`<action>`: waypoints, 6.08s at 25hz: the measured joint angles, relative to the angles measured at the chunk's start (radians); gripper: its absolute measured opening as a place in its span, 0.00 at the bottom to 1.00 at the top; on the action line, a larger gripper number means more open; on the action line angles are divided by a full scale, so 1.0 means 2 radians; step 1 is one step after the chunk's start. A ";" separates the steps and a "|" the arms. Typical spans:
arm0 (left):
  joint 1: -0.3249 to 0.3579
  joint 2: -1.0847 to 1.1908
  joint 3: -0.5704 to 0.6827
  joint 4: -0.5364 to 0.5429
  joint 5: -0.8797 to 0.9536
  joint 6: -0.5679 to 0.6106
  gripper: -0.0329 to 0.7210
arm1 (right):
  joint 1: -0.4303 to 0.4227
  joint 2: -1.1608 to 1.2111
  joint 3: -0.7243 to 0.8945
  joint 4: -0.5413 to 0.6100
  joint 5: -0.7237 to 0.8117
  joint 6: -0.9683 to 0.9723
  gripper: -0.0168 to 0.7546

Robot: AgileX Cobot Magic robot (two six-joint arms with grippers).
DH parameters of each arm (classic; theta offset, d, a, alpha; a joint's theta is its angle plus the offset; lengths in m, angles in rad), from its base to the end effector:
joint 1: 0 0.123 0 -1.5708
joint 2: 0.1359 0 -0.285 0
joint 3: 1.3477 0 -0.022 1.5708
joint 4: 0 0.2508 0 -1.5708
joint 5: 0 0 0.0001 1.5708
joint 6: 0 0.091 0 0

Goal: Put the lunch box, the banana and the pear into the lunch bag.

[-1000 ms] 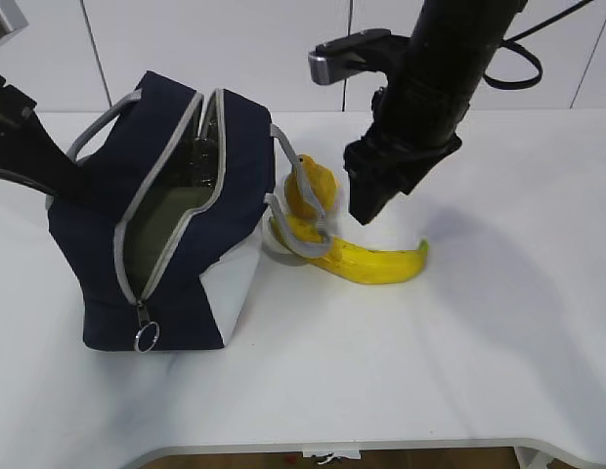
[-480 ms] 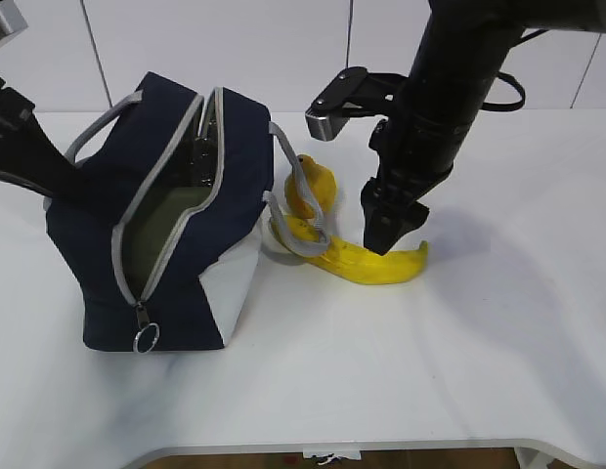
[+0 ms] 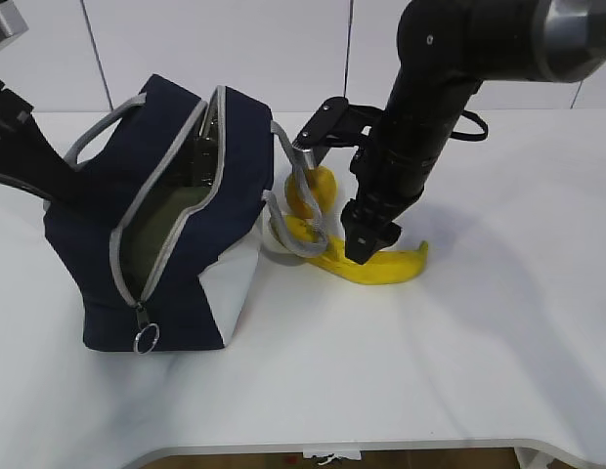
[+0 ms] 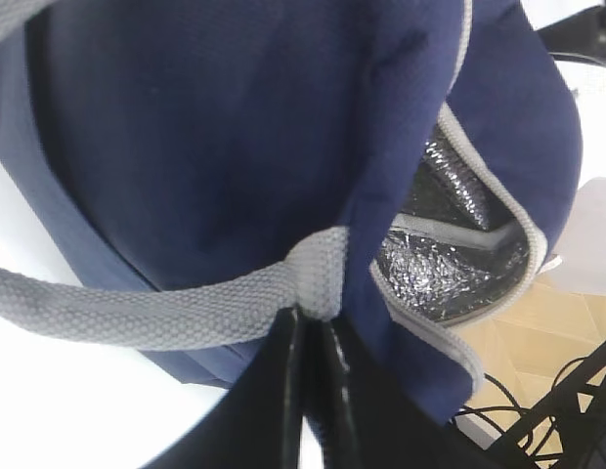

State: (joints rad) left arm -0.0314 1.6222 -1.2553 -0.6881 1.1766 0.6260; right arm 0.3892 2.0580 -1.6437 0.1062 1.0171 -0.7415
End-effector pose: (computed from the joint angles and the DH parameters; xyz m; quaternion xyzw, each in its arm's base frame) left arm 0.3139 -0.0633 0.2829 0.1979 0.9255 -0.2886 0.1448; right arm 0.3960 0.1713 0.2064 -0.5124 0.8499 0.0275 0.1196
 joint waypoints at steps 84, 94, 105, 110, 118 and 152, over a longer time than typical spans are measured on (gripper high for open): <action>0.000 0.000 0.000 -0.004 -0.003 0.000 0.04 | 0.000 -0.064 -0.113 -0.182 0.107 0.256 0.35; 0.000 0.000 0.000 -0.067 -0.003 0.000 0.04 | 0.000 -0.080 -0.210 0.086 0.119 0.288 0.34; 0.000 0.001 0.000 -0.116 -0.003 0.000 0.04 | 0.009 -0.034 -0.224 0.365 0.081 0.268 0.34; 0.000 0.001 0.000 -0.135 -0.003 -0.001 0.04 | 0.017 0.010 -0.224 0.391 0.064 0.261 0.34; 0.000 0.001 0.000 -0.157 -0.005 -0.002 0.04 | 0.017 0.055 -0.224 0.405 0.050 0.259 0.34; 0.000 0.001 0.000 -0.057 0.009 -0.002 0.04 | 0.017 0.078 -0.378 0.079 0.117 0.340 0.71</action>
State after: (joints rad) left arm -0.0314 1.6238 -1.2553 -0.8015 1.1951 0.6230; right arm 0.4232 2.2132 -2.3990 0.2645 1.2507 -0.0612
